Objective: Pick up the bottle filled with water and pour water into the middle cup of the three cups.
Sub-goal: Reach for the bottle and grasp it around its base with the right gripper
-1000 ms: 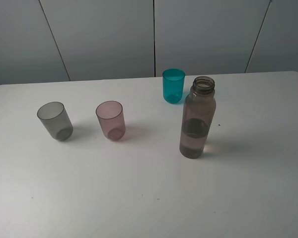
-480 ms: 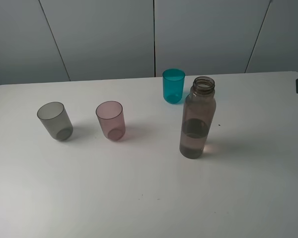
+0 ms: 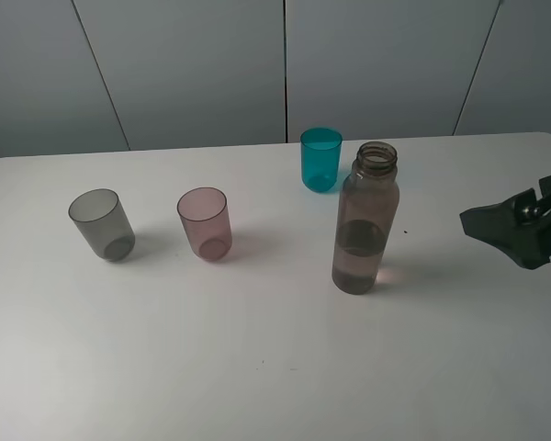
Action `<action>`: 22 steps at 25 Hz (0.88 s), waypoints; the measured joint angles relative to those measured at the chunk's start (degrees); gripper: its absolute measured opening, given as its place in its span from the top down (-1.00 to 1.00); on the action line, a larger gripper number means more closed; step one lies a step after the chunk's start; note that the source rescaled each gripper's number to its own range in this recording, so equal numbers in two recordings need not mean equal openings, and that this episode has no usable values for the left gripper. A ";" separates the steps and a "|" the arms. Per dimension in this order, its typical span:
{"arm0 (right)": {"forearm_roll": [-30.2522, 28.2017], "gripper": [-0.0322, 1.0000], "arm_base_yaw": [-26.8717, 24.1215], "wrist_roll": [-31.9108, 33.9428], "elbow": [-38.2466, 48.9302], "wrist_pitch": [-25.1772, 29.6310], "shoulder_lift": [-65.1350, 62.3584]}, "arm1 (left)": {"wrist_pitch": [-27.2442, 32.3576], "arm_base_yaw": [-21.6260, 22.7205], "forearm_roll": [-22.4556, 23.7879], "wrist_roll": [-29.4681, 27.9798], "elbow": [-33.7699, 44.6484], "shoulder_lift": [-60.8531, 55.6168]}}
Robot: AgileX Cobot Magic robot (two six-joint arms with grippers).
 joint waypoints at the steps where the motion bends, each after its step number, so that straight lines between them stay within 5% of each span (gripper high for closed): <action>1: 0.46 -0.77 0.29 -0.11 0.48 -0.03 0.42 | 0.00 0.00 0.00 0.00 0.00 0.00; 11: 2.80 -0.77 1.02 -0.47 1.06 -0.96 13.15 | 0.00 0.00 0.00 0.00 0.00 0.00; 22: 2.80 -0.77 16.62 -0.47 3.85 -15.23 21.17 | 0.00 0.00 0.00 0.00 0.00 0.00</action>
